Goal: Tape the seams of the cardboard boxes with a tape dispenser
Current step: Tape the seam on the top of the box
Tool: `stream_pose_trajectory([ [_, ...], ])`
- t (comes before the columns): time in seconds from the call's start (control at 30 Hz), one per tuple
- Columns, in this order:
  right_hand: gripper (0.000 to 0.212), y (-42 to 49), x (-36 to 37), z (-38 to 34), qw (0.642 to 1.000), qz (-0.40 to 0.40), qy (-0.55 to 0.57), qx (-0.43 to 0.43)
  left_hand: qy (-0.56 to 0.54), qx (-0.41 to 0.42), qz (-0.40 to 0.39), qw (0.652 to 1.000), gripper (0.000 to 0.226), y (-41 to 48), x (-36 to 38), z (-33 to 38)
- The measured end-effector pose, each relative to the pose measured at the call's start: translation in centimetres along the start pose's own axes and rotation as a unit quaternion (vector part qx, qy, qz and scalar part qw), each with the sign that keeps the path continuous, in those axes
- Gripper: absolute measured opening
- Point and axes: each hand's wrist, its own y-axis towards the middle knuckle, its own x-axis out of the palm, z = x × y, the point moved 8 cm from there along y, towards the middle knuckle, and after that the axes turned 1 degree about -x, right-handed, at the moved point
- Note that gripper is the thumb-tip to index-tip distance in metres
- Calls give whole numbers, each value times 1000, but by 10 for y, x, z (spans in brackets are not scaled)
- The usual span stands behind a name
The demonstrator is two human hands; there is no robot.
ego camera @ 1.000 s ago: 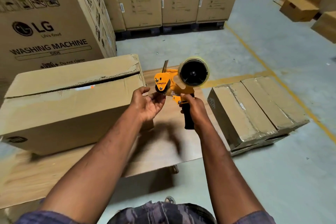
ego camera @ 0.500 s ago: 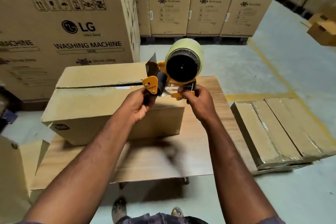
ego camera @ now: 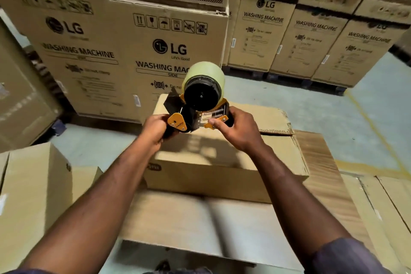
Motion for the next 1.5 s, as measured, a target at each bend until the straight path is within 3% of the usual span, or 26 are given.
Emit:
stream_pose_trajectory([
  [0.1, 44, 24, 30, -10, 1000, -20, -13, -9, 25, 8, 22, 999, 15, 27, -45, 9],
  [0.27, 35, 59, 59, -16, 997, -50, -55, -7, 27, 2, -21, 999, 14, 61, -89, 26],
  [0.33, 43, 68, 68, -13, 996, -67, -60, -1, 42, 4, -6, 999, 11, 76, -105, 25],
  [0.43, 59, 76, 82, -5, 992, -98, -75, 3, 53, -1, -14, 998, 10, 91, -110, 12],
  [0.63, 54, 85, 90, 10, 989, -109, -94, 19, 40, -5, -14, 999, 10, 112, -105, -4],
  [0.93, 57, 79, 110, 30, 985, -127, -110, 21, -33, -123, -40, 991, 21, 125, -78, -61],
  [1.1, 54, 79, 111, 27, 987, -122, -102, 8, 22, -179, -45, 983, 25, 116, -84, -88],
  [1.2, 43, 81, 110, 27, 988, -134, -72, 19, 156, -106, 38, 981, 29, 138, -104, -88],
  [1.33, 46, 85, 108, 27, 987, -153, -40, 38, 186, 43, 75, 979, 9, 126, -87, -31],
  [1.5, 52, 83, 110, 31, 986, -159, -32, 47, 251, 93, 48, 962, 43, 117, -76, -25],
])
